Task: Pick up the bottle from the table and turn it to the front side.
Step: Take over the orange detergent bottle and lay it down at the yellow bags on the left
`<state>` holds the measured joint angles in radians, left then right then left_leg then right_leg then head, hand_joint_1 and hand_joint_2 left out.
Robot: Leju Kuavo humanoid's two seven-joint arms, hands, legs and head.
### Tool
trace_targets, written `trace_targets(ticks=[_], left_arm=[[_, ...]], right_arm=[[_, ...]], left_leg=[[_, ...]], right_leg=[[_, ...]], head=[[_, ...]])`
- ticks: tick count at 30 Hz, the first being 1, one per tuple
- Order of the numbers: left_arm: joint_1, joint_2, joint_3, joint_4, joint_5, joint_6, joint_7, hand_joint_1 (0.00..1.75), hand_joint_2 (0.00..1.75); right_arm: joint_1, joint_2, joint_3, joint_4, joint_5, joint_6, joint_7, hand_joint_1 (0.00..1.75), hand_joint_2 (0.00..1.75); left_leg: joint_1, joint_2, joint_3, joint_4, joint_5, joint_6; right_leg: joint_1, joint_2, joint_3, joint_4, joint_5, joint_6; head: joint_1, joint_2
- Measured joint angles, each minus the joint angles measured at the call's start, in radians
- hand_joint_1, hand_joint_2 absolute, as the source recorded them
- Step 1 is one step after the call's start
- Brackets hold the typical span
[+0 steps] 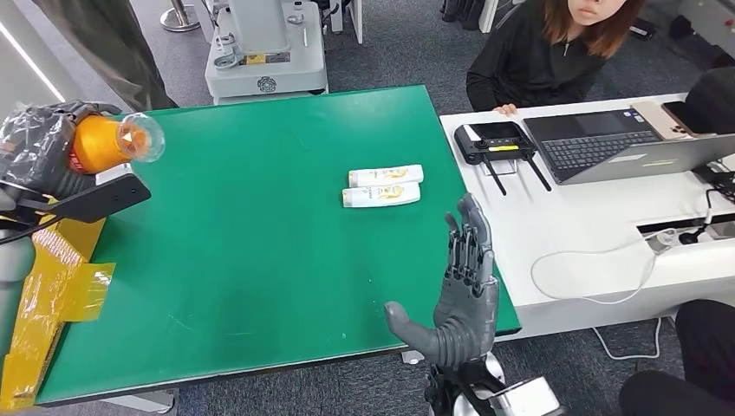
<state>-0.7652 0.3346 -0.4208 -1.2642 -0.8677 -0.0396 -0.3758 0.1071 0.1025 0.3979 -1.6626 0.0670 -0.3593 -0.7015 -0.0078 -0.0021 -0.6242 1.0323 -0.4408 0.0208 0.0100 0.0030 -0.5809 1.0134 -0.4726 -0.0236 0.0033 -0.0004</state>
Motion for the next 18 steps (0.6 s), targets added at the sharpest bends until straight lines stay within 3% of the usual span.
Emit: trace_targets(ticks=[8, 12, 18], left_arm=[[0.080, 0.085, 0.008, 0.025, -0.095, 0.106, 0.020, 1.75, 1.75], [0.137, 0.085, 0.032, 0.037, -0.128, 0.125, 0.015, 1.75, 1.75], [0.158, 0.065, 0.044, 0.059, -0.188, 0.128, 0.010, 1.75, 1.75]], right_arm=[[0.000, -0.004, -0.055, 0.028, -0.090, 0.080, 0.000, 0.00, 1.75], [-0.033, 0.004, -0.153, 0.139, -0.181, 0.142, 0.005, 0.00, 1.75], [-0.074, 0.020, -0.290, 0.258, -0.186, 0.142, 0.004, 0.00, 1.75]], left_leg=[[0.000, 0.001, 0.000, 0.000, 0.000, 0.000], [0.000, 0.000, 0.000, 0.000, 0.000, 0.000], [0.000, -0.001, 0.000, 0.001, 0.000, 0.000]], right_leg=[[0.000, 0.001, 0.000, 0.000, 0.000, 0.000], [0.000, 0.000, 0.000, 0.000, 0.000, 0.000], [0.000, -0.001, 0.000, -0.001, 0.000, 0.000]], head=[[0.000, 0.000], [0.000, 0.000], [0.000, 0.000]])
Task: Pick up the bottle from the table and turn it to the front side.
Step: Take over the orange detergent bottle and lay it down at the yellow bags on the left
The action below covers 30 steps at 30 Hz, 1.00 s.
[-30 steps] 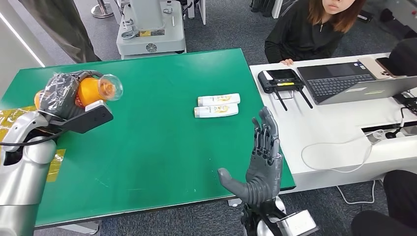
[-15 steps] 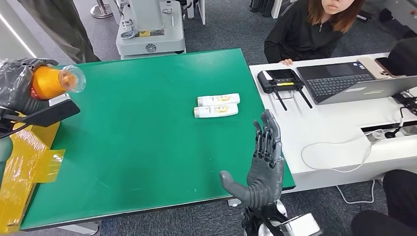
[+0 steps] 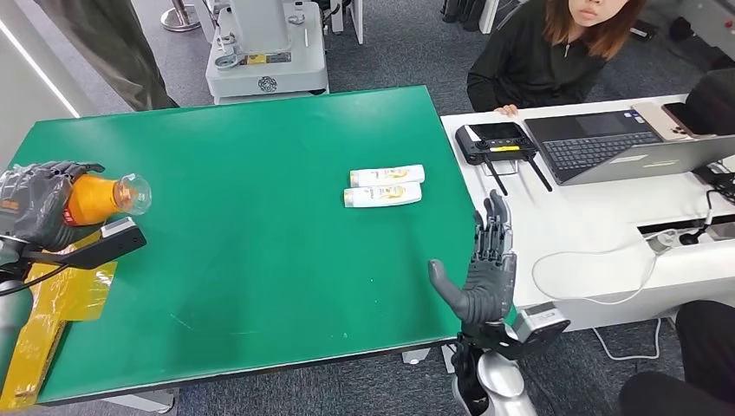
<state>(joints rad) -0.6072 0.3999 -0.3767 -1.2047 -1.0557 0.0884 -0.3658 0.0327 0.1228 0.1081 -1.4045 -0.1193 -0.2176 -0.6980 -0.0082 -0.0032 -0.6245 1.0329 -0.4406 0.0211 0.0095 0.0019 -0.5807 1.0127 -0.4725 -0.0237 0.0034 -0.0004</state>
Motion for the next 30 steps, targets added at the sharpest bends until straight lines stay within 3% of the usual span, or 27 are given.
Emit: trace_targets(ticks=[8, 20, 26, 30], left_arm=[[-0.016, -0.033, 0.001, 0.035, -0.128, 0.000, 0.028, 1.75, 1.75], [-0.047, -0.060, 0.000, 0.114, -0.228, -0.002, 0.057, 1.75, 1.75], [-0.062, -0.059, -0.001, 0.187, -0.266, -0.022, 0.075, 1.75, 1.75], [-0.041, -0.034, 0.000, 0.208, -0.238, -0.040, 0.075, 1.75, 1.75]], right_arm=[[0.001, 0.022, -0.110, 0.007, 0.036, -0.020, -0.001, 0.00, 1.75], [0.010, 0.039, -0.155, 0.006, 0.045, -0.021, -0.001, 0.00, 1.75], [0.020, 0.044, -0.162, 0.006, 0.059, -0.022, -0.001, 0.00, 1.75], [0.032, 0.047, -0.177, 0.006, 0.068, -0.021, -0.001, 0.00, 1.75]], left_leg=[[0.000, 0.001, 0.000, 0.000, 0.000, 0.000], [0.000, 0.002, 0.000, 0.000, 0.000, 0.000], [0.000, 0.003, 0.000, 0.000, 0.000, 0.000], [0.000, 0.003, 0.000, 0.000, 0.000, 0.000]], right_leg=[[0.000, 0.001, -0.001, 0.000, 0.000, 0.000], [0.000, 0.002, -0.001, 0.000, 0.000, 0.000], [0.000, 0.002, -0.001, 0.000, 0.000, 0.000], [0.000, 0.003, -0.001, 0.000, 0.000, 0.000]], head=[[0.000, 0.000], [0.000, 0.000], [0.000, 0.000], [0.000, 0.000]])
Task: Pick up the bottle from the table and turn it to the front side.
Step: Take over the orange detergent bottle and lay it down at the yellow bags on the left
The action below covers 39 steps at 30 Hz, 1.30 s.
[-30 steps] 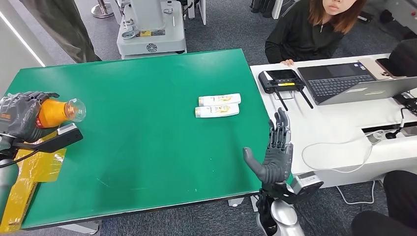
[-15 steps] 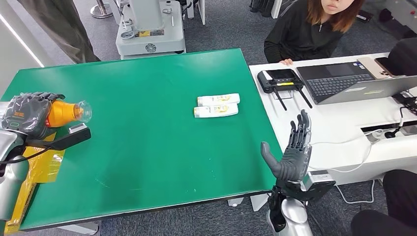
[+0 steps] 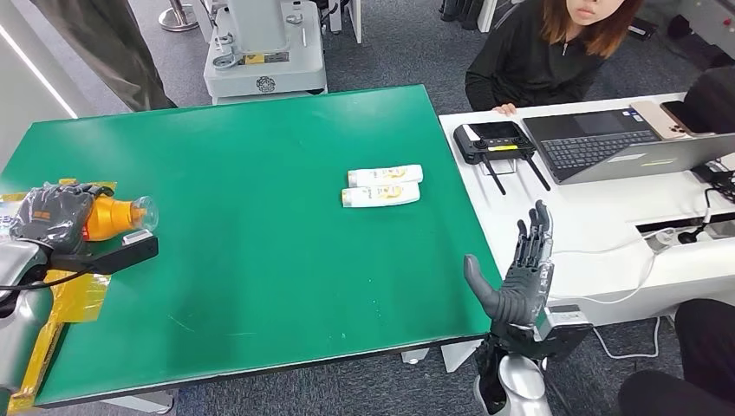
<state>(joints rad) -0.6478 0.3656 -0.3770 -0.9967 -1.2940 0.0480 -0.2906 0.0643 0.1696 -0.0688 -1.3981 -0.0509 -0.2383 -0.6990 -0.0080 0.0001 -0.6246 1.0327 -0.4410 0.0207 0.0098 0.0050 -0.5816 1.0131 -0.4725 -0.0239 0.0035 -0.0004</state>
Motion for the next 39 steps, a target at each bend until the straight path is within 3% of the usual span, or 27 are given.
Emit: trace_targets(ticks=[7, 19, 31, 39], left_arm=[[0.080, 0.059, 0.016, 0.018, 0.052, -0.023, -0.017, 1.75, 1.75], [0.110, 0.124, 0.033, 0.062, 0.088, -0.031, -0.045, 1.75, 1.75], [0.096, 0.051, 0.011, 0.117, 0.084, -0.022, -0.044, 1.75, 1.75], [0.142, 0.018, 0.008, 0.118, 0.084, -0.003, -0.012, 1.75, 1.75]], right_arm=[[0.023, 0.002, -0.025, -0.010, 0.008, -0.015, 0.000, 0.00, 1.75], [0.038, 0.010, -0.047, -0.024, 0.009, -0.003, 0.000, 0.00, 1.75], [0.032, 0.014, -0.019, -0.019, 0.009, -0.014, 0.000, 0.00, 1.75], [0.007, 0.013, 0.030, 0.019, 0.019, -0.019, 0.000, 0.00, 1.75]], left_leg=[[0.000, 0.000, 0.000, 0.000, 0.000, 0.000], [0.000, -0.001, 0.000, 0.000, 0.000, 0.000], [0.000, 0.000, 0.000, 0.000, 0.000, 0.000], [0.000, 0.000, 0.000, 0.000, 0.000, 0.000]], right_leg=[[0.000, 0.000, -0.001, 0.000, -0.001, 0.000], [0.000, -0.001, 0.000, 0.000, -0.001, -0.001], [0.000, 0.000, 0.000, 0.000, 0.000, 0.000], [0.000, 0.000, 0.000, 0.000, 0.000, 0.000]], head=[[0.000, 0.000], [0.000, 0.000], [0.000, 0.000], [0.000, 0.000]])
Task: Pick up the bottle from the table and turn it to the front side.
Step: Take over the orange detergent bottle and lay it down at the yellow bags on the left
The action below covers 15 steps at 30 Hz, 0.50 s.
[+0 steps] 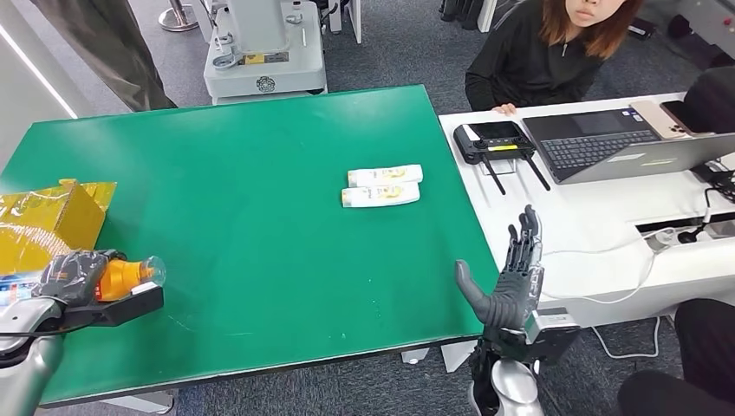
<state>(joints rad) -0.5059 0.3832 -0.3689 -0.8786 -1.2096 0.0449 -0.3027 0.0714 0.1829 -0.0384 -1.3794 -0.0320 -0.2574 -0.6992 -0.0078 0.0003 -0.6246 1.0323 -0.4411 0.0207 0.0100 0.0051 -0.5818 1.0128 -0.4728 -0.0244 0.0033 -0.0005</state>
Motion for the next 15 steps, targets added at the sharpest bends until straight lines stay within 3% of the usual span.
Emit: trace_targets(ticks=[9, 15], left_arm=[[0.053, 0.000, 0.000, -0.001, -0.019, 0.002, 0.008, 1.75, 1.75], [-0.005, -0.022, 0.000, 0.035, -0.065, 0.013, 0.000, 1.75, 1.75]], right_arm=[[-0.011, -0.008, 0.010, 0.033, 0.000, -0.008, 0.000, 0.00, 1.75], [-0.001, -0.009, 0.009, 0.026, 0.008, -0.040, 0.000, 0.00, 1.75]], left_leg=[[0.000, -0.001, 0.000, 0.000, 0.000, 0.000], [0.000, -0.002, 0.000, 0.000, 0.000, 0.000]], right_leg=[[0.000, -0.001, 0.000, 0.000, 0.000, 0.000], [0.000, -0.002, 0.000, 0.000, 0.000, 0.000]], head=[[0.000, 0.000], [0.000, 0.000]])
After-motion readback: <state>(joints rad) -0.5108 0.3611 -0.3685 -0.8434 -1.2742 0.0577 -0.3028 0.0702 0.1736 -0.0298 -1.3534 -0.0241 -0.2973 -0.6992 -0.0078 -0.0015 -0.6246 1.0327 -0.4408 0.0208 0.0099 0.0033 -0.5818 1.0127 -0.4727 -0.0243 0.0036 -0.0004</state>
